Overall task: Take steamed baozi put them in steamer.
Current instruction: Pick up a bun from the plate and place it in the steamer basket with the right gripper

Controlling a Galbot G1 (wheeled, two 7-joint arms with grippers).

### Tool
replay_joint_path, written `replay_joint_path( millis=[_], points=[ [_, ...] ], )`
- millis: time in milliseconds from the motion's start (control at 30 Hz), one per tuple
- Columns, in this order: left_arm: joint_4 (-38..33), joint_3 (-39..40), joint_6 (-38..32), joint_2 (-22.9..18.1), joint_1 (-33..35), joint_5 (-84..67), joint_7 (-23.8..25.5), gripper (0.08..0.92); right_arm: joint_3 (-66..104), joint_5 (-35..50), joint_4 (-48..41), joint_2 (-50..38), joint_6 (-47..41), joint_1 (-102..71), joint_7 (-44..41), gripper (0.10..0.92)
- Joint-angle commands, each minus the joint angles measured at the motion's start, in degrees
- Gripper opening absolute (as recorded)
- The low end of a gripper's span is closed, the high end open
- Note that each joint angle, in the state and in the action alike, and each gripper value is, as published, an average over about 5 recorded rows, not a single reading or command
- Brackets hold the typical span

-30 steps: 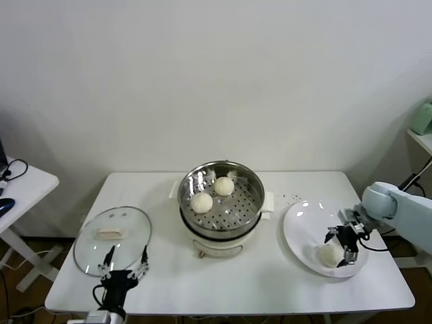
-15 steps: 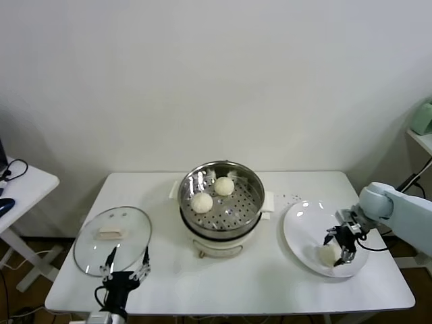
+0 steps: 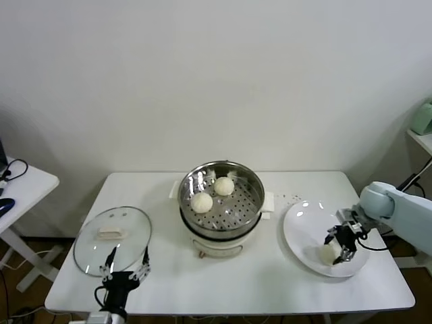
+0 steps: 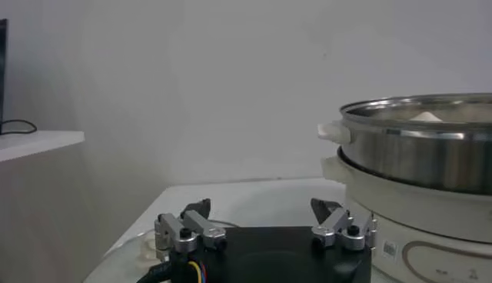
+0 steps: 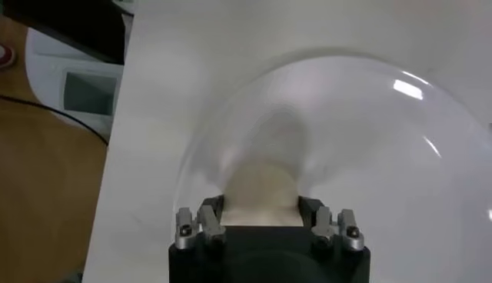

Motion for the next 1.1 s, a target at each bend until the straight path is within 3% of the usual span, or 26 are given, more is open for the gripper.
replay_joint_path(
  millis=[33, 333, 500, 800, 1100],
  points=[
    [-0.05, 0.01, 0.09, 0.14, -0.06, -0.04, 0.01, 0.823, -2.41, 1.2, 0.71, -0.09, 0.63, 7.62, -0.78, 0.653],
    [0.0, 0.35, 0.21, 0.24, -0.14, 0.32, 0.02, 0.823, -16.41, 2.29, 5.82, 3.33, 8.3, 33.56, -4.87, 0.652],
    [0.17, 0.94, 0.12, -0.13, -0.04, 1.15, 0.0, 0.823, -18.67, -6.02, 11.47, 8.22, 17.64, 43.54, -6.21, 0.652],
    [-0.07, 1.18, 0.78, 0.71, -0.93, 1.79, -0.03, 0.823, -12.47, -21.96, 21.78, 16.5, 26.47, 42.27, -6.02, 0.653],
    [0.05, 0.54, 0.7, 1.74, -0.68, 1.69, 0.05, 0.823, -7.41, -28.15, 22.78, 25.15, 28.85, 34.92, -5.97, 0.645]
  ],
)
